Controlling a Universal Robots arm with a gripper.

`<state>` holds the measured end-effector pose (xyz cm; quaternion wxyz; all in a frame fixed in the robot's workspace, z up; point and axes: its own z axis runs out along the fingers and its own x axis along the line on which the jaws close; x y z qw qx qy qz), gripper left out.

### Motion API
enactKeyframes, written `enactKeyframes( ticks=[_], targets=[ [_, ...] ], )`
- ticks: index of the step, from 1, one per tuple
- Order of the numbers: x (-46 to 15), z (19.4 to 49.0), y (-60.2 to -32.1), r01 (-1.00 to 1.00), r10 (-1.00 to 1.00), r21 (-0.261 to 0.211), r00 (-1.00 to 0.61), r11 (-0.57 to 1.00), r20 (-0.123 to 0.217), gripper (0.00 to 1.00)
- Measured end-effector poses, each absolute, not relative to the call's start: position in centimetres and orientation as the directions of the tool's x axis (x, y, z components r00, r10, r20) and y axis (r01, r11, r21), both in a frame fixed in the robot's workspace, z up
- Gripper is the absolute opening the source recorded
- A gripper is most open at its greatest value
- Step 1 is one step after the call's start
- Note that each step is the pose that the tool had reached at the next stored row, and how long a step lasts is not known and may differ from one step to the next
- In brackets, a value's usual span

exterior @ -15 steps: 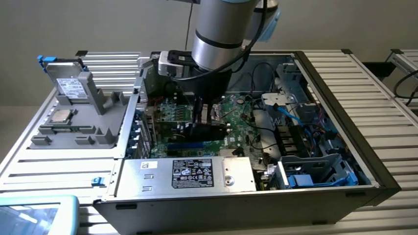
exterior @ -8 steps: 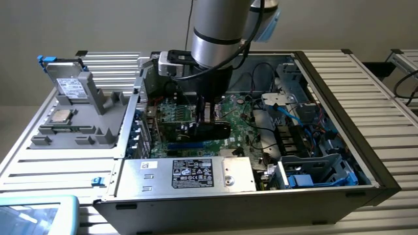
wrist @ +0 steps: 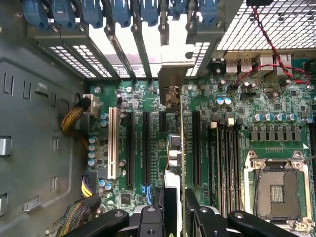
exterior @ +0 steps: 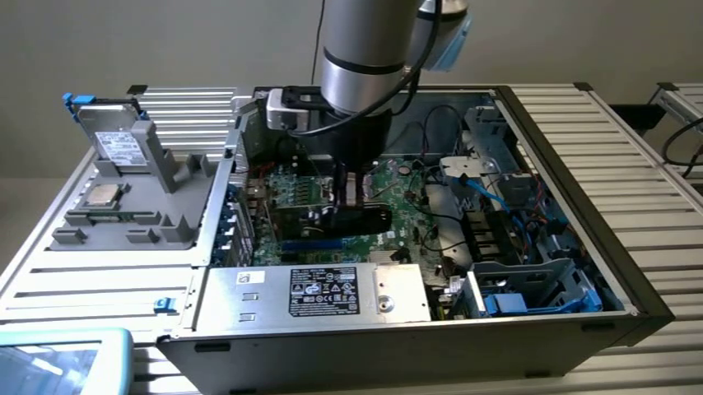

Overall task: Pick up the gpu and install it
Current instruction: 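Insert the gpu into the slot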

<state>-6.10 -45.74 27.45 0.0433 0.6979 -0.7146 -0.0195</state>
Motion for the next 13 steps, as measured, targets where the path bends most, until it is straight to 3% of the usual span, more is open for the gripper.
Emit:
enactKeyframes(
  ticks=[3,13],
  targets=[
    [-6.09,27.43,-45.74,-0.998,-0.999,0.061,-0.018,0.02,0.035,0.28],
    [-6.12,27.45,-45.73,-0.998,-0.999,0.06,-0.018,0.02,0.038,0.28]
  ],
)
